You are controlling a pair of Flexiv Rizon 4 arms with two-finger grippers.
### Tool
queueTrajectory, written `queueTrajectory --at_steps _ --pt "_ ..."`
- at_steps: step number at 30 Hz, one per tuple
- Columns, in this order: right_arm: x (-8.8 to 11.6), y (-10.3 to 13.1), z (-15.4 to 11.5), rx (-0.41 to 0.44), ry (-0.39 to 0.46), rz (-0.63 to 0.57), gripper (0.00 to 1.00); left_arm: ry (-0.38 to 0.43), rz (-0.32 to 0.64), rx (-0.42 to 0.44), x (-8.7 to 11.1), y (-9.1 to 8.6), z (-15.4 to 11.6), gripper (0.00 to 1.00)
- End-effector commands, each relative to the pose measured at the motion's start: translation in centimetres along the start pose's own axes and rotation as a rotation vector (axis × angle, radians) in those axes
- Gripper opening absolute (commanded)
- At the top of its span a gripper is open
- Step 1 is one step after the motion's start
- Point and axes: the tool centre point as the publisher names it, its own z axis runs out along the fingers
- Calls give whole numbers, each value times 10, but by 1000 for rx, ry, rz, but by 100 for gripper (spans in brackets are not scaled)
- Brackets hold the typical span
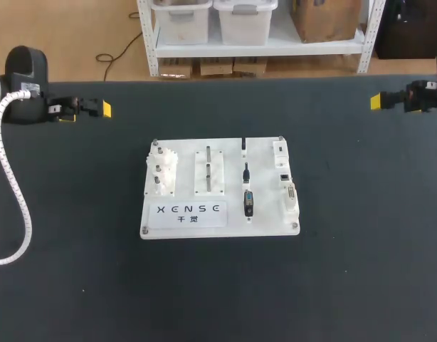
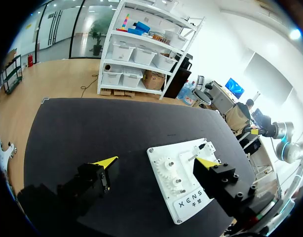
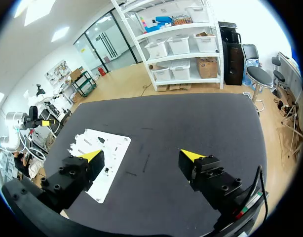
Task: Insert the USB connector, Ethernet cable, and multi-pin plug into their matching sockets one by one.
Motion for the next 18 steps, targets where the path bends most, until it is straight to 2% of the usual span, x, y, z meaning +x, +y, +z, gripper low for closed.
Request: queueTrajectory --at_steps 1,13,16,18 --pt "0 0 0 3 0 0 100 0 0 0 0 0 0 100" --pt "0 0 0 3 0 0 100 0 0 0 0 0 0 100" --pt "-10 11 6 60 39 -22 100 0 0 0 0 0 0 100" --pt "-17 21 14 134 66 -30 100 0 0 0 0 0 0 100"
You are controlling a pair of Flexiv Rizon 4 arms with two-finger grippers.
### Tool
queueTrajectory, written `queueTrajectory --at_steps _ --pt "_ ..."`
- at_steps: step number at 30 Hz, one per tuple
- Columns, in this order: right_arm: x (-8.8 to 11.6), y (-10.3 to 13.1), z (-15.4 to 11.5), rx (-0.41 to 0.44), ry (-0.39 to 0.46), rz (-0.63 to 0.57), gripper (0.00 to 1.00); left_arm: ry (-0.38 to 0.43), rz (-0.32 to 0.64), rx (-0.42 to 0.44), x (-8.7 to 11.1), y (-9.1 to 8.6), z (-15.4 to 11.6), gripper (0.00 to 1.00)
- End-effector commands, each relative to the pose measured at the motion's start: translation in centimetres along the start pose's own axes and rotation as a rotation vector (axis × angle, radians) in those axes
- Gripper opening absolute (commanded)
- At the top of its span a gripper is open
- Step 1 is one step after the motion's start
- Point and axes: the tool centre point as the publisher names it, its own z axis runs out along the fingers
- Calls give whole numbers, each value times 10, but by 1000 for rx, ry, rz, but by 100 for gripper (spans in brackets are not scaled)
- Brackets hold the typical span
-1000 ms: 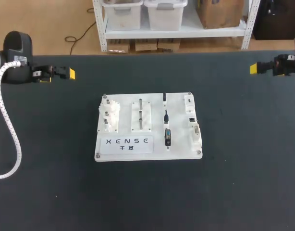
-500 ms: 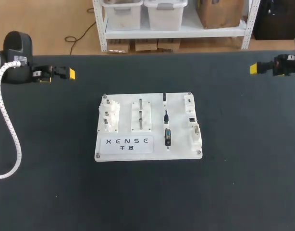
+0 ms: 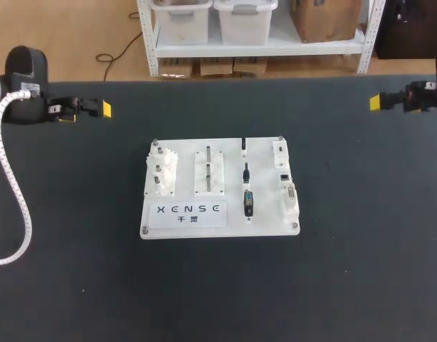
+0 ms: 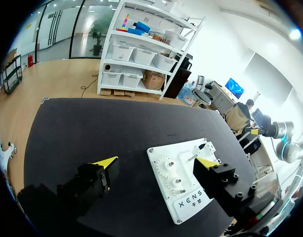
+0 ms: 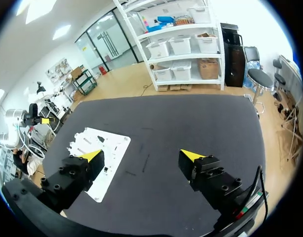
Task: Insert the USB connector, Ethernet cable, and multi-pin plug into their matching sockets one by one.
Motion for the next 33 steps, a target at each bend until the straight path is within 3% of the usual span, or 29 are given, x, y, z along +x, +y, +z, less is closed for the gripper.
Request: queueTrajectory --at_steps 1,6,8,12,17,26,33 --pt "-21 25 14 153 69 -11 100 0 0 0 0 0 0 100" --pt "-37 64 32 254 155 -63 100 0 0 0 0 0 0 100" --pt "-40 78 40 299 174 -23 100 0 0 0 0 0 0 100" --pt "-36 106 60 374 247 -10 100 0 0 0 0 0 0 100" --pt "-22 133 88 387 342 -3 100 0 0 0 0 0 0 100" --pt "10 149 127 436 452 6 100 0 0 0 0 0 0 100" --pt "22 159 152 459 448 25 100 0 0 0 0 0 0 100"
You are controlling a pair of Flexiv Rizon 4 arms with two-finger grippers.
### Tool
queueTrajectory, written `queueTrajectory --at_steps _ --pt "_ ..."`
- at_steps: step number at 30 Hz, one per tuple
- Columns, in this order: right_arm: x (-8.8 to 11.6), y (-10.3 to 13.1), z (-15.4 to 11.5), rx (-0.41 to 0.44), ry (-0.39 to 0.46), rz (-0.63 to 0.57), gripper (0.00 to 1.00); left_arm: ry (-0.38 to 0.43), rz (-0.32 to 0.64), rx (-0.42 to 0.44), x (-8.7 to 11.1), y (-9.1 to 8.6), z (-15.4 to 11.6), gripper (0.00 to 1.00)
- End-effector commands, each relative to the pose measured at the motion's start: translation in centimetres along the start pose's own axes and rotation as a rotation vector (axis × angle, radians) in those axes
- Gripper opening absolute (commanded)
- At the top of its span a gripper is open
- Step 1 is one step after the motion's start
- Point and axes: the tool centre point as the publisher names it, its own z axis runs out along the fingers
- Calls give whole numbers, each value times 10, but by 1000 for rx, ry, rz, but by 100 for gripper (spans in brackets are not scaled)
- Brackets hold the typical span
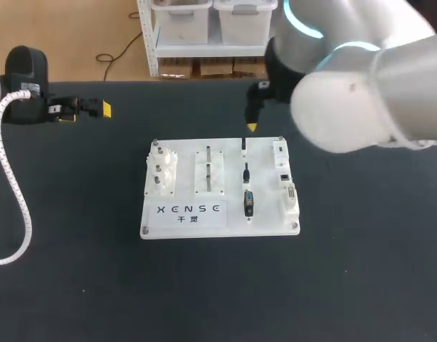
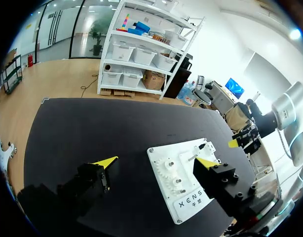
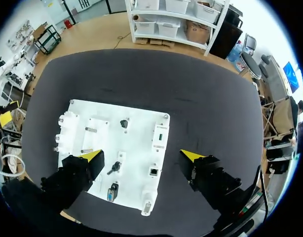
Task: Insert the USB connector, Ethernet cable, and multi-pin plug into their matching sockets one by one.
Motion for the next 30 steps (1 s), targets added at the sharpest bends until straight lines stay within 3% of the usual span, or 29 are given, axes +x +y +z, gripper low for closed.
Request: queueTrajectory --at_steps 1,6,9,24,30 --pt "-6 11 18 88 -5 23 100 0 0 0 0 0 0 100" --pt "-9 17 29 107 -6 36 100 0 0 0 0 0 0 100" --pt "-13 21 25 36 -25 36 100 0 0 0 0 0 0 100" --pt "-13 21 25 36 -25 36 100 0 0 0 0 0 0 100" --pt "-22 17 43 102 63 184 100 0 0 0 0 0 0 100"
